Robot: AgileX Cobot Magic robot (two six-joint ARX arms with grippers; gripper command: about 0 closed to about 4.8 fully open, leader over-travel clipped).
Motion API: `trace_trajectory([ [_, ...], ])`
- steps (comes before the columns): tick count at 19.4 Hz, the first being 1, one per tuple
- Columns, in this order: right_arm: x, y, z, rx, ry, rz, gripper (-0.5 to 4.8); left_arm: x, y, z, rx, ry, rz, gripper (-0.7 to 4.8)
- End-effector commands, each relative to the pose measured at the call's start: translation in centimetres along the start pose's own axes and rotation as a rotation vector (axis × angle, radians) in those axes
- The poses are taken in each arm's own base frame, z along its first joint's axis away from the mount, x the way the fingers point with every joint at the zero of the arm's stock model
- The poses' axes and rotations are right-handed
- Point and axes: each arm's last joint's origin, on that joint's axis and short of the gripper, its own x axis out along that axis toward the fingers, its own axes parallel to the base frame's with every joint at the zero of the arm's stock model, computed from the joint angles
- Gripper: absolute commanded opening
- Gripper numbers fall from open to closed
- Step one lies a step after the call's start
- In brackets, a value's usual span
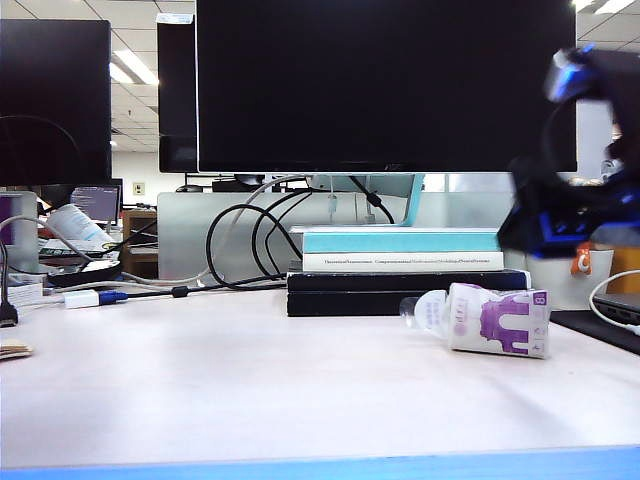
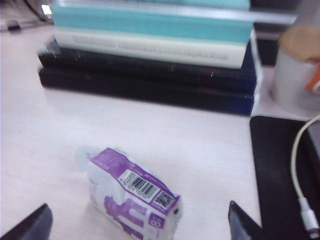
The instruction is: Pick up a packet of tissues from the table with the left hand, then take a tissue from it with the right hand.
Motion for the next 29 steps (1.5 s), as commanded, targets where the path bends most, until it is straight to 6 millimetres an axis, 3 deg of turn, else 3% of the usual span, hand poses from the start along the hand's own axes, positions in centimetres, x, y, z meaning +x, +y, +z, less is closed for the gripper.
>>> trace_trajectory([
  [1, -1.4, -0.4, 0.9, 0.008, -0.019, 0.009, 4.71, 0.0, -0.2, 0.4, 0.010, -0.032, -0.073, -0.06],
  [5, -3.6, -1.3, 2.4, 0.040, -0.108, 0.011, 4.71, 0.0, -0.2, 0.4, 0.003, -0.034, -0.089, -0.06],
  [7, -6.2, -3.8, 4.5, 0.107, -0.323, -0.108, 4.71, 0.0, -0.1, 0.3, 0.003, -0.023, -0.062, -0.06],
  [9, -7.3, -4.7, 5.1, 0.127, -0.413, -0.174, 4.71, 0.0, -0.1, 0.2, 0.050, -0.022, -0.053, -0.06],
  [16, -10.8, -5.4, 6.2, 0.160, -0.656, -0.212, 4.71, 0.0, -0.1, 0.1, -0.015, -0.011, -0.045, -0.05],
  [18, -11.3, -5.4, 6.3, 0.165, -0.687, -0.213, 4.71, 0.0, -0.1, 0.2, -0.015, -0.011, -0.042, -0.05],
  [24, -10.3, -5.3, 4.9, 0.137, -0.515, -0.207, 4.71, 0.0, -1.0, -0.1, -0.016, 0.012, -0.040, -0.05],
  [29, -10.0, -5.2, 4.4, 0.118, -0.453, -0.164, 4.71, -2.2, -1.6, 0.8, -0.022, -0.158, -0.118, -0.05],
])
